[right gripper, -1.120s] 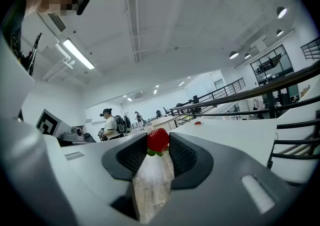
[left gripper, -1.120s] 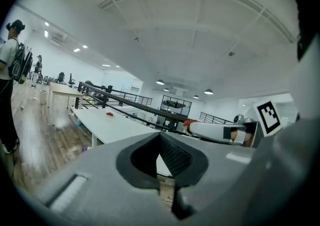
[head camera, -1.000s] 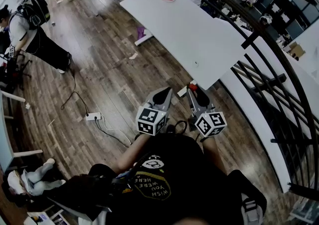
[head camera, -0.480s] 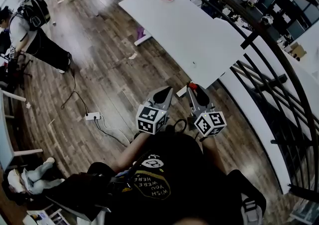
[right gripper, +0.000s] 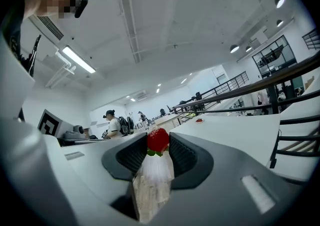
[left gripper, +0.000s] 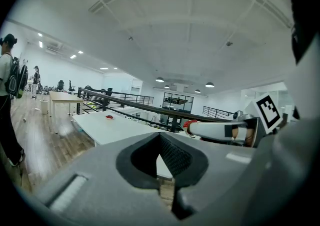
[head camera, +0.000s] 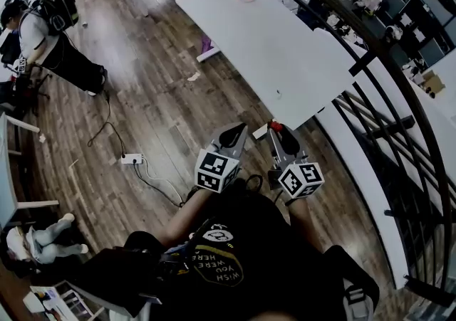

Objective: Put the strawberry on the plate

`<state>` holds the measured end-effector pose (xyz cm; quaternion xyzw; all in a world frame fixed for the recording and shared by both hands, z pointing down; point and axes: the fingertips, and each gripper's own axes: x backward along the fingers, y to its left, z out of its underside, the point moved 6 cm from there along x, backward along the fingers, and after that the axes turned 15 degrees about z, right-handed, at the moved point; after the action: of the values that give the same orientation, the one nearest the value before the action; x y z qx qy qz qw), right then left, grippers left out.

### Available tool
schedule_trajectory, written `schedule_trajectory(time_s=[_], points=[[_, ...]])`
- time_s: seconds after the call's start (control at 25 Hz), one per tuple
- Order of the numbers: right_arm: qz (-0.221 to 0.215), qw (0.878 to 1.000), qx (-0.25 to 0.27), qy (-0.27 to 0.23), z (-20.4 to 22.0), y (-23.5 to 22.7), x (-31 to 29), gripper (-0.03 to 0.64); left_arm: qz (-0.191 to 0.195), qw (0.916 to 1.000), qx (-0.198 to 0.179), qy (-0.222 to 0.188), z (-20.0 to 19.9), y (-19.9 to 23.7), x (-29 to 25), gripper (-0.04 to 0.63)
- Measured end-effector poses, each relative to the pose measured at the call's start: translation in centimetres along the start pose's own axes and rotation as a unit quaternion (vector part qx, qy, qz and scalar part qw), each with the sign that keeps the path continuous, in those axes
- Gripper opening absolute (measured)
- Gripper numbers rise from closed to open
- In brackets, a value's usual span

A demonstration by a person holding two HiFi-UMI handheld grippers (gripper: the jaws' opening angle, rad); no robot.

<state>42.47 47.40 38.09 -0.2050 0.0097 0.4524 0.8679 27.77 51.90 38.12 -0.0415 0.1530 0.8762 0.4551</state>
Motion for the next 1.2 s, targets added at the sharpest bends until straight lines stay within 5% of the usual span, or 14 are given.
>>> schedule_trajectory(time_s=[0.4,1.0,1.2], points=[[-0.005,1.000,-0.001,0.027,0.7,1.3,-6.5,0.140,-0.009,0.9998,0.019,0.004,-0.2,6.4,-0.3,0.000],[0.013,1.000,0.019,0.009,-1.1,5.9,-17.4,0.140,0.048,0.9986,0.023,-0.007,-3.2,17.7,-1.7,0.000],[0.015,1.000,0.020,0.012,-1.5,5.4,-19.5,0.140,0.047,0.9973,0.054,-0.017,-3.3,19.4,-2.6,0.000]])
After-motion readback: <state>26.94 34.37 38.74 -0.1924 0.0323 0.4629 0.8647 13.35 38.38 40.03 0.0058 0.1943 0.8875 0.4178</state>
